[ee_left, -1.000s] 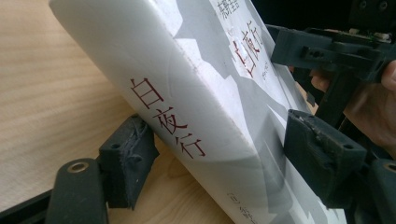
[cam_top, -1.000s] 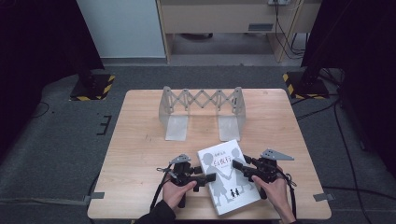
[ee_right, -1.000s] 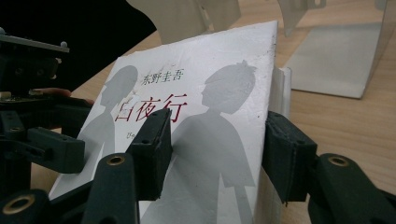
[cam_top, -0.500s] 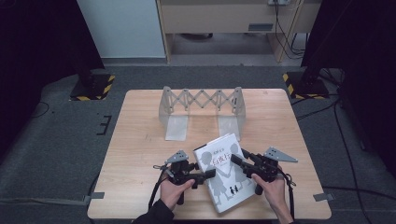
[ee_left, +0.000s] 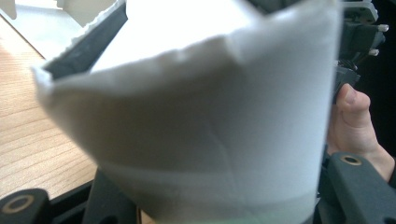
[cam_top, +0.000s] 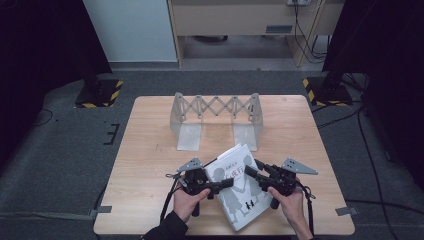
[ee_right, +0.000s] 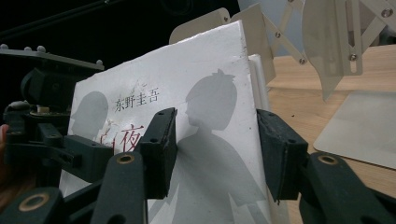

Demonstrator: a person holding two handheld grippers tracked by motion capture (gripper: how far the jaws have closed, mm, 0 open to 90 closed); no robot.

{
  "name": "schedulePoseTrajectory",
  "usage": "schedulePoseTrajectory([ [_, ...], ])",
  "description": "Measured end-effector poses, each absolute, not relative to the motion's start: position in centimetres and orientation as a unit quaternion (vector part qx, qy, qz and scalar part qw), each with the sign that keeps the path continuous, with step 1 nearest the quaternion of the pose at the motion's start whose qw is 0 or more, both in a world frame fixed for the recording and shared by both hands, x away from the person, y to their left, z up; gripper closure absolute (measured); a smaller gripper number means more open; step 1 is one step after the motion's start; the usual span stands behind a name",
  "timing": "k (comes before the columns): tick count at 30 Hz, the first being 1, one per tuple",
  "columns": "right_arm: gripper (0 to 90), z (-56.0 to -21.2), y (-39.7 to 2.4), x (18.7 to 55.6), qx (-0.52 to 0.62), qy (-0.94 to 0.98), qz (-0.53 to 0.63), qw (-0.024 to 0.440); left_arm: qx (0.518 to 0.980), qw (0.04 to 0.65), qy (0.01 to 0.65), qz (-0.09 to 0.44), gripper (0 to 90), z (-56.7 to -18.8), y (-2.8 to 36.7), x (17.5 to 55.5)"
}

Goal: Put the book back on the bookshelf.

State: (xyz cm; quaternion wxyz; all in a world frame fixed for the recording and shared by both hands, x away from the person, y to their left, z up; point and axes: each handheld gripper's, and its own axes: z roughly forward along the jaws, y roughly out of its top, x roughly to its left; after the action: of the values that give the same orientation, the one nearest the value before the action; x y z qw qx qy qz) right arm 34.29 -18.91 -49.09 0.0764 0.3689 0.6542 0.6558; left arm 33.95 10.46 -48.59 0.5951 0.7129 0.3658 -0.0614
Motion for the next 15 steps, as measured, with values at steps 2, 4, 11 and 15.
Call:
schedulePoseTrajectory([
  [2, 51.2, -49.2, -19.0, 34.4, 0.37, 0.653, 0.657, 0.073, 0.714, 0.595, 0.364, -0.06, 43.5, -48.5, 10.5, 33.9],
  [4, 53.1, -49.2, -19.1, 34.3, 0.365, 0.658, 0.653, 0.085, 0.715, 0.594, 0.365, -0.06, 43.7, -48.5, 10.5, 33.9],
  [11, 50.7, -49.6, -21.0, 34.3, 0.386, 0.654, 0.643, 0.105, 0.721, 0.588, 0.361, -0.06, 45.7, -47.8, 11.0, 34.1],
  [15, 48.5, -49.7, -21.3, 34.5, 0.391, 0.647, 0.645, 0.107, 0.729, 0.583, 0.355, -0.052, 46.8, -47.0, 11.0, 34.5],
])
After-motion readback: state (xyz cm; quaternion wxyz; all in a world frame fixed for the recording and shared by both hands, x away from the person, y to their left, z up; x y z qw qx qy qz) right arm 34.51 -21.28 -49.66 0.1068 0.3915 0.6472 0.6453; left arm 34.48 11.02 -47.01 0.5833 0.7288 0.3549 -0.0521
